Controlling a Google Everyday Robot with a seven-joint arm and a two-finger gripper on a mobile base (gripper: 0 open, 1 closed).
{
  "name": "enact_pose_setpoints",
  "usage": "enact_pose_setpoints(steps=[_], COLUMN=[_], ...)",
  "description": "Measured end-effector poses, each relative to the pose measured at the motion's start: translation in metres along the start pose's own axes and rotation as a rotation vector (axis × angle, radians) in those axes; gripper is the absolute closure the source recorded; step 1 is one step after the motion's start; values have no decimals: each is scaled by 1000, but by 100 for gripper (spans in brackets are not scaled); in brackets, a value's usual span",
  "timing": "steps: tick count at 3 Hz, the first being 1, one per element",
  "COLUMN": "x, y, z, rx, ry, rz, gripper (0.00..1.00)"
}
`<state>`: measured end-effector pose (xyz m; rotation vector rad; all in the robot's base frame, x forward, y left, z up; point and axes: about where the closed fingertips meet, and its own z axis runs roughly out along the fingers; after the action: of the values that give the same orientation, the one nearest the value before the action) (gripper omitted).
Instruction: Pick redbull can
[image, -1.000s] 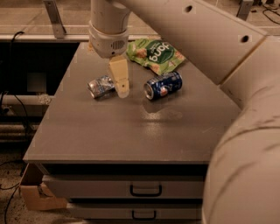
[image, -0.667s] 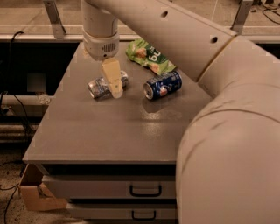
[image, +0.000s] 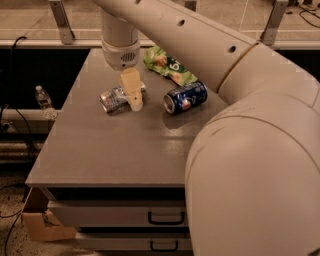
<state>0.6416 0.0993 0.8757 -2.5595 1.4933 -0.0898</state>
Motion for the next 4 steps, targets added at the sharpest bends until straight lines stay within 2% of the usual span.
enact_pose_setpoints(steps=[2, 3, 4], x=[7, 5, 4], y=[2, 5, 7], z=[16, 23, 28], rx=[-29, -45, -66], ry=[-3, -23, -48], rz=[38, 45, 55], gripper=[0, 15, 39])
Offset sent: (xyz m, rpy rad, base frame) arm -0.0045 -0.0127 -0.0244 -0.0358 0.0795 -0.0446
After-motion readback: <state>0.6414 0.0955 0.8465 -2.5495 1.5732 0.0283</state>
